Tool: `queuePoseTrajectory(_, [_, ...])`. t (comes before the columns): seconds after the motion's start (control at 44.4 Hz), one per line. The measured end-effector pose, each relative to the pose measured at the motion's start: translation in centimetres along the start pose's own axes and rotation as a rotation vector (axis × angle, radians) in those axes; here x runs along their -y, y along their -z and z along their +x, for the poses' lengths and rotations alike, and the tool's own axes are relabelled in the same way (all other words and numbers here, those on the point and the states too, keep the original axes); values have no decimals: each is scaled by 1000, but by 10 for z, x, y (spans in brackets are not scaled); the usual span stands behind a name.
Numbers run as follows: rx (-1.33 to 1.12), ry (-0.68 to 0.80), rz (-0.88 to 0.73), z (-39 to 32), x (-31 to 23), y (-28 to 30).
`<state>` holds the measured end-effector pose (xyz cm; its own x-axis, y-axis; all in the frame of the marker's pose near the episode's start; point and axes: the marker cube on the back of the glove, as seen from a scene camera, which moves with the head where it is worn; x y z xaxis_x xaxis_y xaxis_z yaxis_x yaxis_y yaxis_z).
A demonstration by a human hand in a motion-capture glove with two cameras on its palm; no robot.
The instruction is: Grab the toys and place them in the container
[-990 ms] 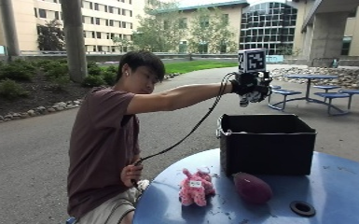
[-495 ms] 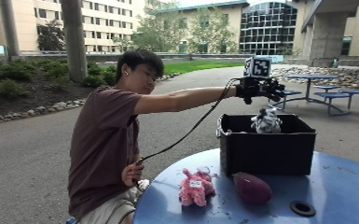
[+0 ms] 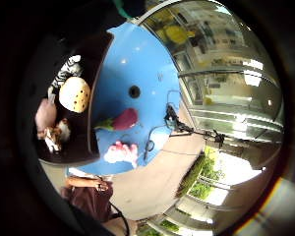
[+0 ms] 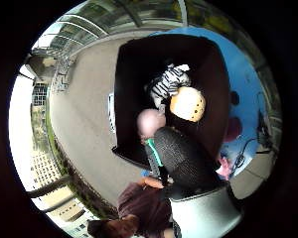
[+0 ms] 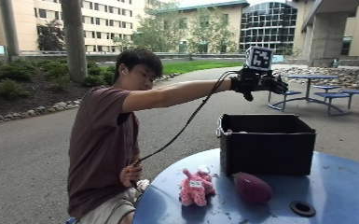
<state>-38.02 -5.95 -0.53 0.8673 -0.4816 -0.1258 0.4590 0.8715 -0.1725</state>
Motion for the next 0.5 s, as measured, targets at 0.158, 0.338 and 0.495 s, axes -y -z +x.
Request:
queuePoseTrajectory(0.158, [-14, -92, -24, 50, -18, 3])
queuePoseTrajectory(0.338, [47, -130, -12, 114, -42, 2])
queuePoseTrajectory(0.495, [57, -100, -42, 157, -55, -32])
